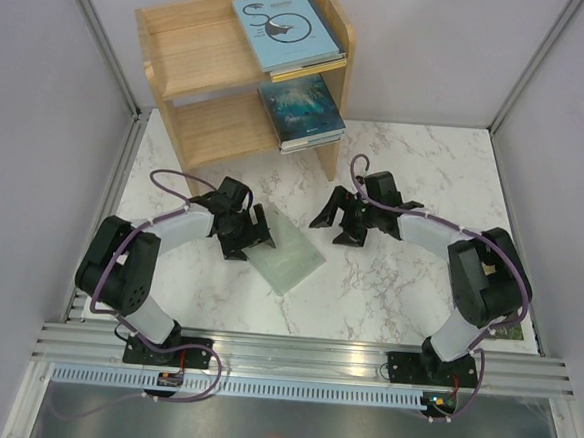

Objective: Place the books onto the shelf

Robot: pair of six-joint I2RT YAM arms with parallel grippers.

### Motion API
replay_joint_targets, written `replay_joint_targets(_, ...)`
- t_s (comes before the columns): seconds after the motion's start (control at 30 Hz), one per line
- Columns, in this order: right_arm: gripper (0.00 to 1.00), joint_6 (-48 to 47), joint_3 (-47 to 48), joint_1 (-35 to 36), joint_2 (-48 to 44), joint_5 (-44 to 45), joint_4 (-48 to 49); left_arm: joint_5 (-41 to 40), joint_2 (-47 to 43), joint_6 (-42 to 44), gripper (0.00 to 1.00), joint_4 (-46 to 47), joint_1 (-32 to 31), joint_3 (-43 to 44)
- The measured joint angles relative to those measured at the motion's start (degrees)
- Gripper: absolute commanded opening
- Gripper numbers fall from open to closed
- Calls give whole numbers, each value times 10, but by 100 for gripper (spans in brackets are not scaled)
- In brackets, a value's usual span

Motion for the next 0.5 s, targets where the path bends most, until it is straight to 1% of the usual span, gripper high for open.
replay_joint_targets(0.13, 98, -24, 42, -13, 11, 10, -5, 5, -6, 7, 91, 9, 0, -8)
replay_joint_targets(0.3, 98, -35, 45, 5, 83, 20, 19, 21, -19, 16, 91, 26, 0, -25)
replay_joint_targets(0.33, 98, -27, 42, 10, 90, -2, 34, 27, -22, 19, 91, 31, 0, -30)
replay_joint_targets(0.5, 98, -10, 32, 62, 106, -8, 115, 56, -28, 27, 91, 55, 0, -46)
